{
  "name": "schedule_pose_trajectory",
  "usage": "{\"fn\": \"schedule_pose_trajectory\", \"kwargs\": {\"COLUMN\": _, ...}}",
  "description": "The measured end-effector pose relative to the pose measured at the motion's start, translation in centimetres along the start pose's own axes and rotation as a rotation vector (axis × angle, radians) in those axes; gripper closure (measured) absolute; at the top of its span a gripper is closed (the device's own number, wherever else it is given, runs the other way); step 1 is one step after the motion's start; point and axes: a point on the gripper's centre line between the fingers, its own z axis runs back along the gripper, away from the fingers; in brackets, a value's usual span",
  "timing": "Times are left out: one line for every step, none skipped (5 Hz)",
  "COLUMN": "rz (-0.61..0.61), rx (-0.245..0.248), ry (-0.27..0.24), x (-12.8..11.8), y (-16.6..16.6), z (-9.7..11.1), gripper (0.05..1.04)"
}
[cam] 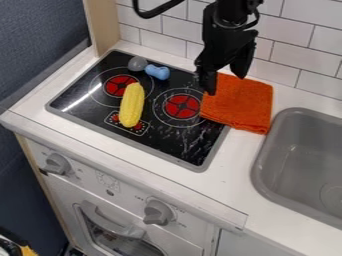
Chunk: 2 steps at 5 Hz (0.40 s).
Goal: Moved the red rag from the top right corner to the bottom right corner of the stove
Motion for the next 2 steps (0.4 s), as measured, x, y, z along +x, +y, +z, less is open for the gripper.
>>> {"fn": "schedule_pose_trajectory", "kwargs": {"rz": 0.073, "rx": 0.011, "ry": 0.001, "x": 0.2, "y": -0.7, "z": -0.8, "gripper": 0.084}}
{"fn": "schedule_pose_trajectory", "kwargs": {"rz": 0.106, "rx": 0.025, "ry": 0.017, "x": -0.1, "y": -1.2, "z": -1.9, "gripper": 0.084}}
